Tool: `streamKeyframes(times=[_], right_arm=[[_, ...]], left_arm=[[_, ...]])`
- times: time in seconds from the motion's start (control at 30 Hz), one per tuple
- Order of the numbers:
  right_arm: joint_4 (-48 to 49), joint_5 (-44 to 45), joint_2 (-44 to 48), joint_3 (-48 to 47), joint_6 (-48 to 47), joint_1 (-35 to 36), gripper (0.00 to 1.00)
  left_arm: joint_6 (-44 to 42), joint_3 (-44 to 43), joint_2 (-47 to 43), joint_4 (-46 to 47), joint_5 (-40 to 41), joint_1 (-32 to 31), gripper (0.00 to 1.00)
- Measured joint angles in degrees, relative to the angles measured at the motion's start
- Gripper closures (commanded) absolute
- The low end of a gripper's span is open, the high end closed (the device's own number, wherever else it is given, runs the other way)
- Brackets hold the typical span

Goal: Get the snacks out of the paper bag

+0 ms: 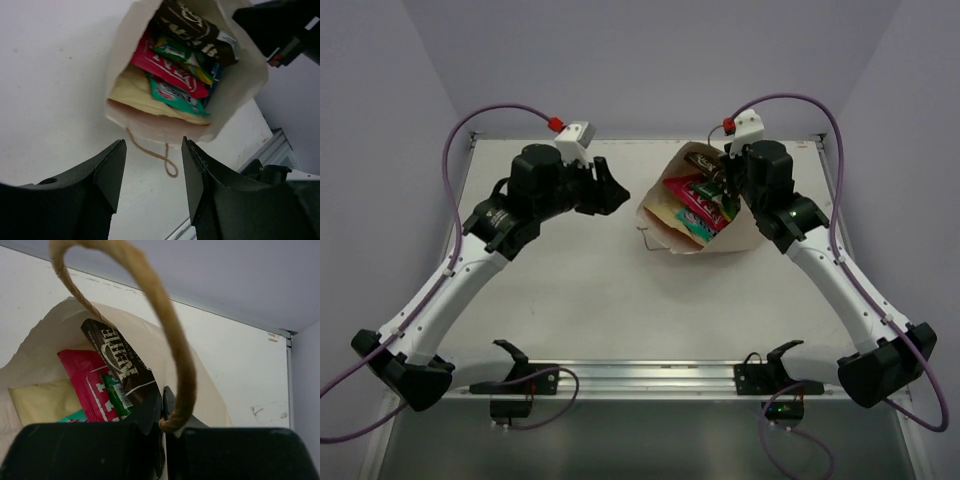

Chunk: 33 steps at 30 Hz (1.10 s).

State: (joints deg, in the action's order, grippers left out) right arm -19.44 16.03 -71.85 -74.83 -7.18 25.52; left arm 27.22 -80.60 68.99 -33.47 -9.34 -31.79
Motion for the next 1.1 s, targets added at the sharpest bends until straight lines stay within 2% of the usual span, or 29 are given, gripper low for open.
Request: streamKeyframes(times=[0.17, 0.27, 0.57, 0.67, 0.83, 1.1], right_arm=[[2.03, 1.33, 0.5, 1.57, 3.58, 1.75, 1.0], [1.97, 1.53, 0.87, 1.77, 5.77, 1.88, 1.0], [0.98, 2.08, 1.16, 1.99, 12.2, 2.23, 1.0], [0.59, 1.75, 1.16, 1.99, 13.94, 2.25, 1.0], [0.07, 0.37, 1.18, 1.99, 15.82, 2.25, 1.0], [-0.48, -1.11, 1.38, 1.99, 17.18, 2.23, 1.0]], left_arm=[[4.9, 0.2, 5.2, 6.16, 4.92, -11.82, 0.46], [8.0, 0.63, 9.14, 9.55, 7.67, -16.02, 0.47], [23.39, 2.71, 17.99, 22.18, 17.2, -16.92, 0.48], [27.26, 2.34, 22.36, 25.07, 18.91, -17.16, 0.45], [31.54, 1.29, 29.14, 26.93, 20.22, -17.31, 0.46], [33.9, -3.04, 34.56, 28.72, 22.25, -17.42, 0.46]])
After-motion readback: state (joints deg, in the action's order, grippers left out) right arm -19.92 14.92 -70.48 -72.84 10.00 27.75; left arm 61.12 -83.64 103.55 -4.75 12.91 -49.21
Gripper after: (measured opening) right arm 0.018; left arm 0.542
